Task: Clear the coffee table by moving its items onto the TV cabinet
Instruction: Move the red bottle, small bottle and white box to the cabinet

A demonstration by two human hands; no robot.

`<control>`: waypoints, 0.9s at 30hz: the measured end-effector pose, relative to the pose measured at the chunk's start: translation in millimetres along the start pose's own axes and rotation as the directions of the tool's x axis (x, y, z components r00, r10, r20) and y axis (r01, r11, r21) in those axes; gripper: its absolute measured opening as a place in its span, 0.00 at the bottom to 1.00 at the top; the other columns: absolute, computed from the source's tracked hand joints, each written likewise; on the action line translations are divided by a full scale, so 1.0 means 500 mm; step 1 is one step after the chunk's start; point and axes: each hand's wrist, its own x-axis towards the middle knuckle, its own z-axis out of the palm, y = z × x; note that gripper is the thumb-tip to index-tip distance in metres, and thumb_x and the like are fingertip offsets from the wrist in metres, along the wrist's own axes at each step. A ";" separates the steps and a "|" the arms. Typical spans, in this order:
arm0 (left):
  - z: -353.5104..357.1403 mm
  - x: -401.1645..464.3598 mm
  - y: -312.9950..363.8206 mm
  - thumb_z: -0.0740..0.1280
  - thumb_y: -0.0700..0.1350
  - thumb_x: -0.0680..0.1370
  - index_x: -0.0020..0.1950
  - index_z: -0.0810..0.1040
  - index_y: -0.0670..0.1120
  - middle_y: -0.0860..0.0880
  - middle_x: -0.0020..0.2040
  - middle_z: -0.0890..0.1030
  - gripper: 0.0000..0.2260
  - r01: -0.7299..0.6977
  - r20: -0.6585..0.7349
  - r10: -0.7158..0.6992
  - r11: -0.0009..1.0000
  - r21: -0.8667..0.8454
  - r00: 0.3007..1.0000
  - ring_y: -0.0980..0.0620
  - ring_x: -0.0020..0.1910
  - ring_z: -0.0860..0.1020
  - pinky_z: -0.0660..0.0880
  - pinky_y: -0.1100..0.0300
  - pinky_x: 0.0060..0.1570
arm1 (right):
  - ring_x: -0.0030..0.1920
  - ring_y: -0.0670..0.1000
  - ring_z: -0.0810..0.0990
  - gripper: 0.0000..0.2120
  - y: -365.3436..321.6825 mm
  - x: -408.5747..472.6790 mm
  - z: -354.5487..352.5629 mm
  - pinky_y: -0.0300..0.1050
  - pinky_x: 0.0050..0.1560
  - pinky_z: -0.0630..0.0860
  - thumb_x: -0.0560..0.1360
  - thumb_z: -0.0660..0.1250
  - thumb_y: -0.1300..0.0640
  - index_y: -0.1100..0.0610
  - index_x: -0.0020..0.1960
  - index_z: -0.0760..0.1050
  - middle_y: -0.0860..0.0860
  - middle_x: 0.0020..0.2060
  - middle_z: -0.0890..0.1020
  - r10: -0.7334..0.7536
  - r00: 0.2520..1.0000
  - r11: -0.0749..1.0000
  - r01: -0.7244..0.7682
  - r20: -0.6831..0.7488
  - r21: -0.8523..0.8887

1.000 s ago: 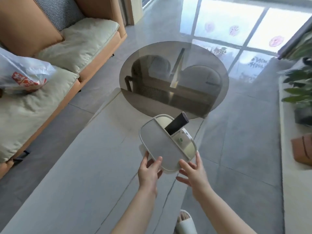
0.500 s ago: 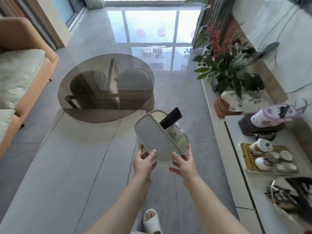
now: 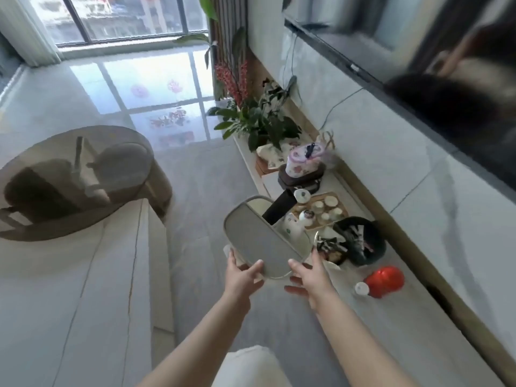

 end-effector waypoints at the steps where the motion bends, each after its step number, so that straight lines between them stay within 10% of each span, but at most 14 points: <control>1: 0.030 -0.016 -0.023 0.69 0.34 0.74 0.76 0.50 0.57 0.38 0.62 0.75 0.40 0.017 0.027 -0.017 1.000 0.025 0.999 0.39 0.57 0.78 0.77 0.48 0.50 | 0.59 0.63 0.77 0.34 0.004 -0.017 -0.043 0.50 0.39 0.82 0.75 0.67 0.57 0.43 0.74 0.52 0.57 0.67 0.71 0.000 1.000 1.000 0.000 -0.019 0.004; 17: 0.337 -0.078 -0.313 0.69 0.30 0.72 0.76 0.40 0.59 0.37 0.59 0.76 0.48 0.231 0.327 -0.401 0.862 0.451 0.856 0.40 0.57 0.79 0.77 0.50 0.54 | 0.57 0.59 0.78 0.35 0.164 -0.157 -0.476 0.49 0.38 0.82 0.77 0.63 0.61 0.39 0.74 0.49 0.55 0.67 0.70 0.146 0.937 0.951 -0.045 -0.318 0.305; 27: 0.441 -0.073 -0.479 0.66 0.27 0.72 0.74 0.44 0.64 0.38 0.71 0.67 0.48 0.341 0.229 -0.521 0.773 0.535 0.822 0.40 0.60 0.77 0.82 0.49 0.45 | 0.57 0.59 0.79 0.32 0.307 -0.142 -0.635 0.54 0.47 0.81 0.79 0.60 0.62 0.37 0.73 0.51 0.56 0.63 0.74 0.252 0.925 0.886 -0.103 -0.284 0.451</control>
